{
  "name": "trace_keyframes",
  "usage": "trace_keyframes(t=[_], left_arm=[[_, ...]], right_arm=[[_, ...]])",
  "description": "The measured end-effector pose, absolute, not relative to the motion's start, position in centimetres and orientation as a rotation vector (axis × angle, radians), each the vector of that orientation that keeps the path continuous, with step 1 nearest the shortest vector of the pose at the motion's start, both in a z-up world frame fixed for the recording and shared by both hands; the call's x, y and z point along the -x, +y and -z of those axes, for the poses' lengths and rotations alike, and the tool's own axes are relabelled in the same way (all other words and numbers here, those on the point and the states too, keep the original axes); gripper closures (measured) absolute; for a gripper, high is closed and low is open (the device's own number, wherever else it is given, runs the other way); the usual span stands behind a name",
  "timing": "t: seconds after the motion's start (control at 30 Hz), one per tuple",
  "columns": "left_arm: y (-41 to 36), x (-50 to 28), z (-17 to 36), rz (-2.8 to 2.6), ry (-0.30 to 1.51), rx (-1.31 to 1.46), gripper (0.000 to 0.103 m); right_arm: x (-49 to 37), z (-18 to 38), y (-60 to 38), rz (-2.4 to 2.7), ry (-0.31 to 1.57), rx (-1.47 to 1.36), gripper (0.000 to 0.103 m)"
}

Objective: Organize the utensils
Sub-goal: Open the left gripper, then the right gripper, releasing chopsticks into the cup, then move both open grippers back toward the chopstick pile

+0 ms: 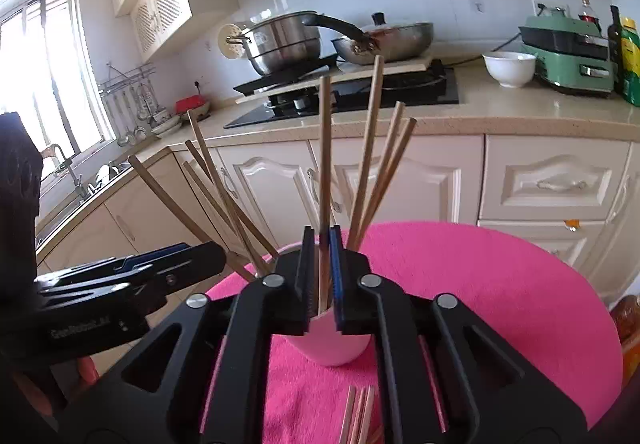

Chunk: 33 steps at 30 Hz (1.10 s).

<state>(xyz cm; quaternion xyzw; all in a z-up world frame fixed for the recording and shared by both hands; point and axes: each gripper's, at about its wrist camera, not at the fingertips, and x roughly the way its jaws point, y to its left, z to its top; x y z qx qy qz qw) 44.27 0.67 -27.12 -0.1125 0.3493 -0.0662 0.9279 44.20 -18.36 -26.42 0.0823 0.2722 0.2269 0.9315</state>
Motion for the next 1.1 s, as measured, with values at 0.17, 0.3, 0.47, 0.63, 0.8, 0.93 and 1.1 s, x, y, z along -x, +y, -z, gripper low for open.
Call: trace_keyframes(t=[0.17,0.3,0.47,0.63,0.8,0.93,1.1], left_arm=[[1.1,-43.0,27.1,0.130,0.742,0.230,0.057],[1.3,-41.5,28.3,0.145,0.806,0.264,0.057],[0.1,-40.8,31.6,0.173,0.947,0.272,0.057],[-2.1,-41.1,35.1,0.199,1.075,0.283,0.057],[-4.7,-41.3,37.4,0.220,1.158,0.258,0.057],[-6.9,-41.5,39.1,0.220,1.218,0.194,0.057],[-8.0,-41.4,40.4,0.195,1.253,0.129,0.057]], right_arm=[[-42.6,25.5,-19.0,-0.451,0.551,-0.171,0.056],[-40.8,24.8,-20.5,-0.425,0.564,-0.165,0.056],[-38.9,26.7,-23.0,-0.343,0.675,-0.161,0.056],[-37.5,29.8,-25.3,-0.272,0.803,-0.175,0.056],[-36.3,32.0,-26.7,-0.238,0.885,-0.185,0.056],[-35.8,32.8,-27.6,-0.225,0.914,-0.203,0.056],[-35.6,33.2,-28.3,-0.222,0.925,-0.207,0.056]])
